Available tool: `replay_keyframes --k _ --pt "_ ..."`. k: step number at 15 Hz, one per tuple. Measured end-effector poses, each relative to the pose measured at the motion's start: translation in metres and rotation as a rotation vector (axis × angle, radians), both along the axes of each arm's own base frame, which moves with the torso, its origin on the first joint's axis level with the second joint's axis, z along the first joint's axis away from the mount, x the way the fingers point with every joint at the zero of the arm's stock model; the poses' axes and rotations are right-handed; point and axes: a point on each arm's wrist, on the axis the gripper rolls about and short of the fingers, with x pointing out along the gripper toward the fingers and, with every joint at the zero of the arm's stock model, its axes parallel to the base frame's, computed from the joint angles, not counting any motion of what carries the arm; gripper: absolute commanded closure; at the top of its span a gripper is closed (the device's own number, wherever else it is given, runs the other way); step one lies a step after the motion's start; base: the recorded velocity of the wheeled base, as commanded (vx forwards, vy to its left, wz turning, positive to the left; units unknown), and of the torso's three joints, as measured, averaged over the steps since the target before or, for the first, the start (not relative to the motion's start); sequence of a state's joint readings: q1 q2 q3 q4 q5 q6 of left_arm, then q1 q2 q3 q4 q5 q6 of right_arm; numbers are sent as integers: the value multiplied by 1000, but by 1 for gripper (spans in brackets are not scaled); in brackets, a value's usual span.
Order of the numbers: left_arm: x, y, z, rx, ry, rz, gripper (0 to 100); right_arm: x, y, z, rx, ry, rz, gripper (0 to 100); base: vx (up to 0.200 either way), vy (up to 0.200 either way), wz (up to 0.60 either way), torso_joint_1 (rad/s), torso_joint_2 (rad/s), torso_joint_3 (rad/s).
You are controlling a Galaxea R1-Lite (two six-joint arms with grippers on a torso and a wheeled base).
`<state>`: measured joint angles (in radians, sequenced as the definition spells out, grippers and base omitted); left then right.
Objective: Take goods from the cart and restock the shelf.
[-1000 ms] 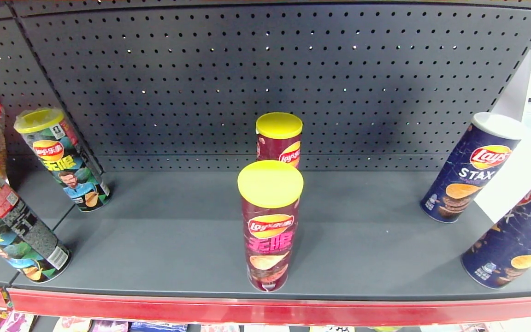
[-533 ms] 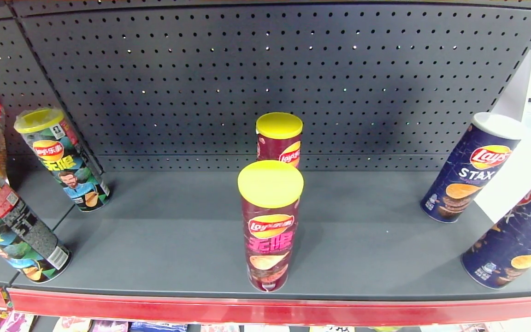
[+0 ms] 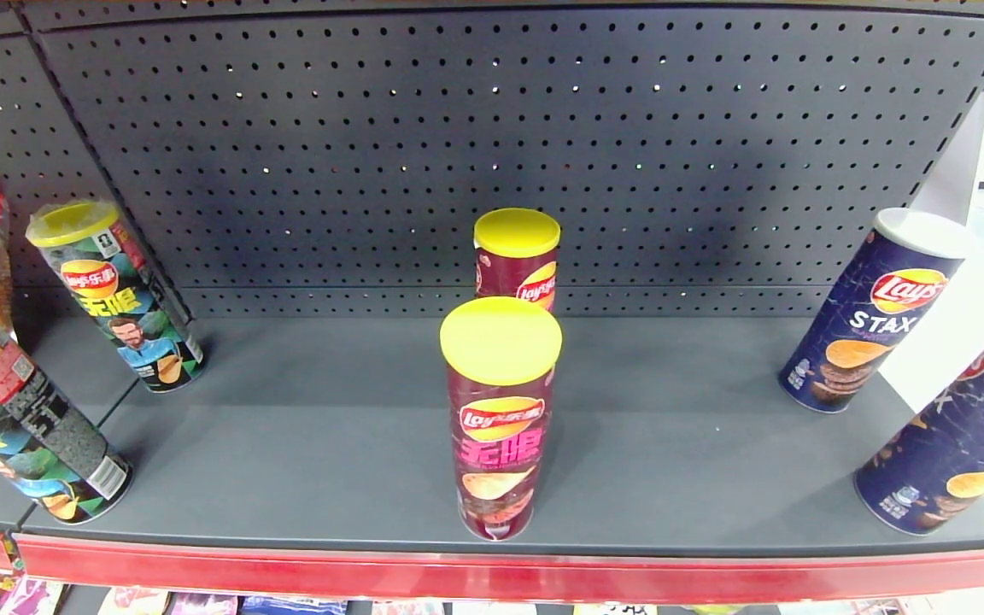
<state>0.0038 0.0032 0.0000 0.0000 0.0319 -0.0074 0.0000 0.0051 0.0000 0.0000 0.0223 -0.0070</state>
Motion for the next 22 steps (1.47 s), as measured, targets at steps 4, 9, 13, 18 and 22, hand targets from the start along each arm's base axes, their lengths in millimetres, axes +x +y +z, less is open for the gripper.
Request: replay_keyframes --k 4,9,13,18,22 --pt "0 0 0 0 -1 0 0 0 0 0 4 0 -2 0 0 0 0 0 0 0" --pt "0 0 0 0 -1 0 0 0 0 0 4 -1 -7 0 0 0 0 0 0 0" --pt "0 0 0 0 -1 0 0 0 0 0 7 -1 -7 0 0 0 0 0 0 0" --pt "0 0 0 0 -1 0 0 0 0 0 7 -1 -8 0 0 0 0 0 0 0" --pt "0 0 0 0 -1 0 0 0 0 0 7 -1 -8 0 0 0 0 0 0 0"
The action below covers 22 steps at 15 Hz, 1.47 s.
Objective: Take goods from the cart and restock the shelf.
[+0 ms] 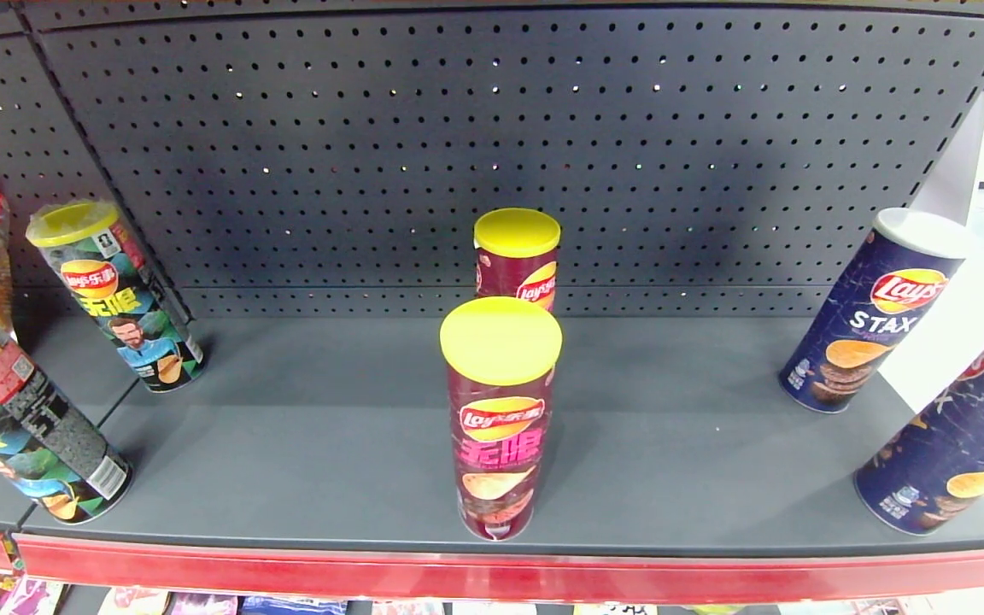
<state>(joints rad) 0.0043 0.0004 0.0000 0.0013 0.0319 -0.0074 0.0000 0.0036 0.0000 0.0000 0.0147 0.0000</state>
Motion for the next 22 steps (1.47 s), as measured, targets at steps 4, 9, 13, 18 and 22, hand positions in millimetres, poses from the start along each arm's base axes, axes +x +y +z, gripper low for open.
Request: replay_keyframes --k 4,9,13,18,22 --pt "0 0 0 1 0 -1 0 0 0 0 0 0 0 0 0 0 0 0 0 0" --pt "0 0 0 9 1 -13 0 0 0 0 -1 0 0 0 0 0 0 0 0 0" --pt "0 0 0 9 0 -14 0 0 0 0 -1 0 0 0 0 0 0 0 0 0" --pt "0 0 0 7 1 -13 0 0 0 0 -3 0 0 0 -120 0 0 4 1 -2" --pt "0 0 0 7 1 -14 0 0 0 0 -3 0 0 0 -100 0 0 3 2 1"
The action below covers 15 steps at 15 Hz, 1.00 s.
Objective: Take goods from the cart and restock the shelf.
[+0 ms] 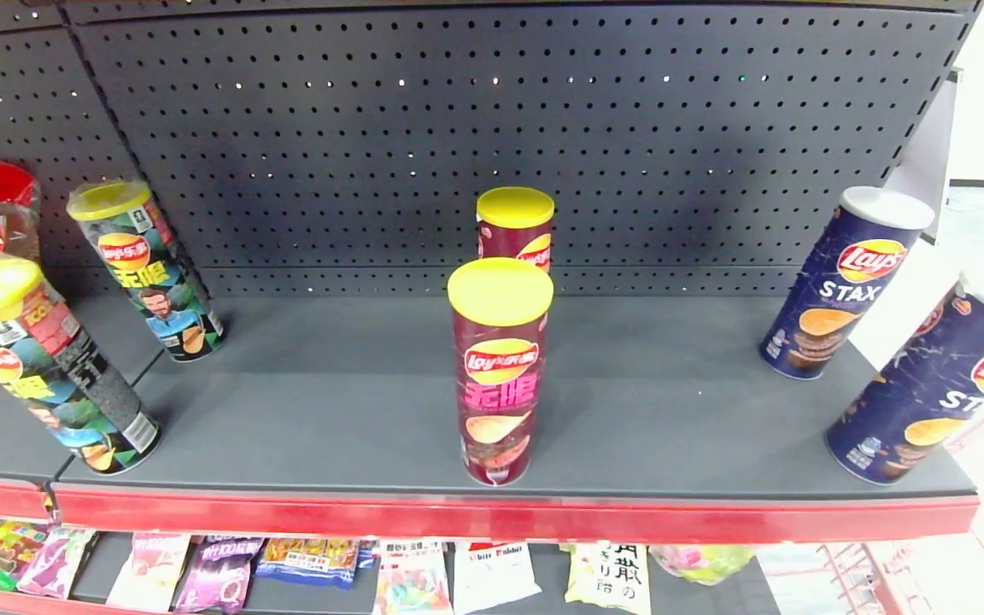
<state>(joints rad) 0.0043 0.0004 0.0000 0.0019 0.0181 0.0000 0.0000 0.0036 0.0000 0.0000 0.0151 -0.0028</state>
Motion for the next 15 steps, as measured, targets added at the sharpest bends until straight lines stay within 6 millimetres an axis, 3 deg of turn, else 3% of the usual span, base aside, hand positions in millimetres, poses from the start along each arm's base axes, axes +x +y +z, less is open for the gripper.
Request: replay_keyframes --k 15 --pt "0 0 0 0 0 0 0 0 0 0 2 0 0 0 0 0 0 0 0 0"
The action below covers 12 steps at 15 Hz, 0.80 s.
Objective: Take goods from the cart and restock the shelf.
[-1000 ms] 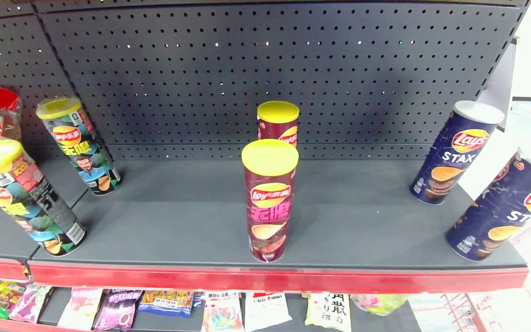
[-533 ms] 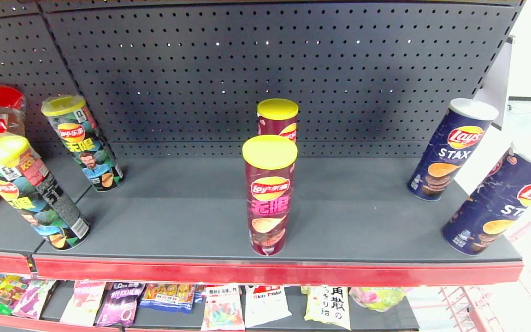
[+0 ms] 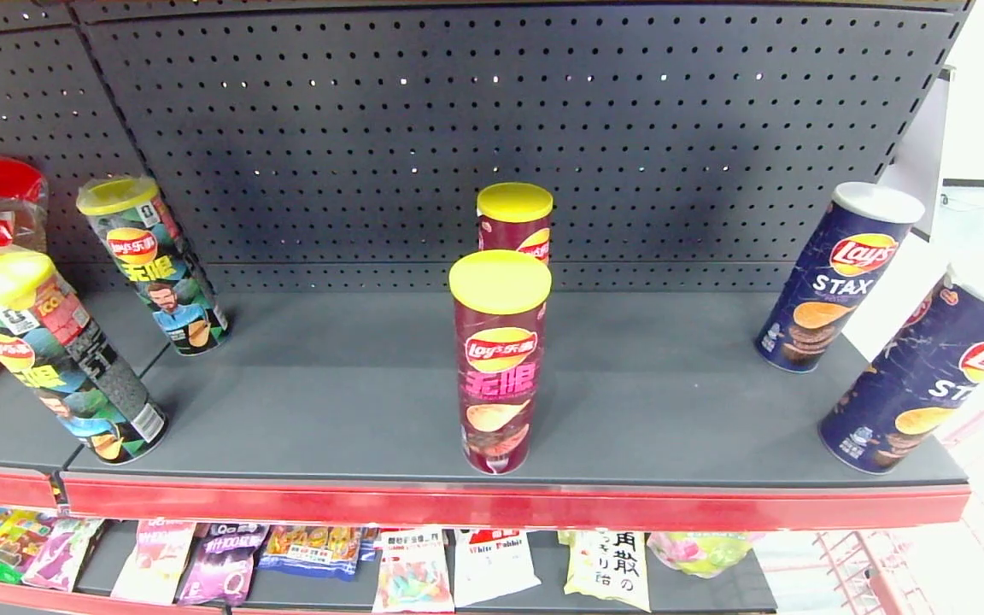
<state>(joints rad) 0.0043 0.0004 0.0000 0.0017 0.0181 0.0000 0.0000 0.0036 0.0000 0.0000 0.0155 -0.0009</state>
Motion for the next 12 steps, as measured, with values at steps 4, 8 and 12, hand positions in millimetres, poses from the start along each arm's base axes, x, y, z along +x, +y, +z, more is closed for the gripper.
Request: replay_keyframes --k 4,8,12 --pt "0 0 0 0 0 0 0 0 0 0 -2 0 1 0 0 0 0 0 0 0" --pt "0 0 0 0 0 0 0 0 0 0 -2 0 1 0 0 0 0 0 0 0" --pt "0 0 0 0 0 1 0 0 0 0 -1 0 1 0 0 0 0 0 0 0"
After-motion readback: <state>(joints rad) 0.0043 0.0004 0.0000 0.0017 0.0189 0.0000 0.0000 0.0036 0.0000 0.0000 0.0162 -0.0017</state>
